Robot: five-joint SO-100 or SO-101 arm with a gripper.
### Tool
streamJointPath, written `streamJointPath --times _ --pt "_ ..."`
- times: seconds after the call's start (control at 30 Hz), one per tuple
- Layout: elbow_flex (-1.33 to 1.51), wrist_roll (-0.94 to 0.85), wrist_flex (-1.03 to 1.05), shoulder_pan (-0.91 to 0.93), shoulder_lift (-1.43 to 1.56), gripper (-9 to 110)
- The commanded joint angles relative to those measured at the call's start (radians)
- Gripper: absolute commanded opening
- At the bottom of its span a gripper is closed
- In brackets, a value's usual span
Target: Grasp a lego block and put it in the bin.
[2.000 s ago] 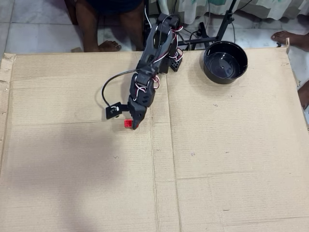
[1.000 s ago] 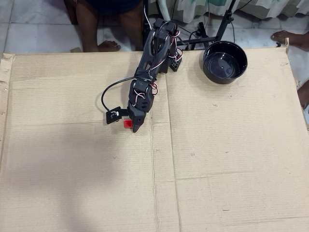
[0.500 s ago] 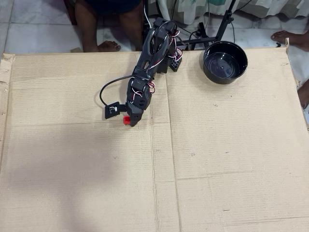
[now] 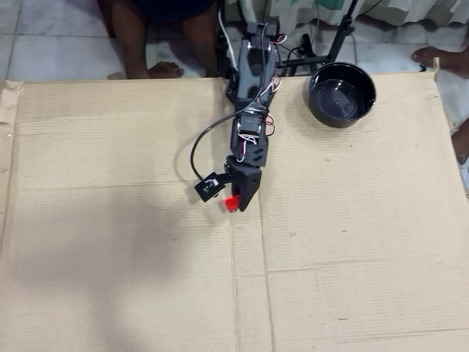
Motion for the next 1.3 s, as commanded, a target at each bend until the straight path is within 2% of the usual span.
streamJointPath --times 0.0,0.4,0.8,1.27 --pt "-0.025 0.003 -0.018 -0.080 0.098 0" --pt "0.097 0.003 -0.023 -0.325 0.365 0" --pt "0.497 0.003 -0.023 -0.558 0.888 0" --pt "0.793 0.015 -0.023 -1.000 1.428 0"
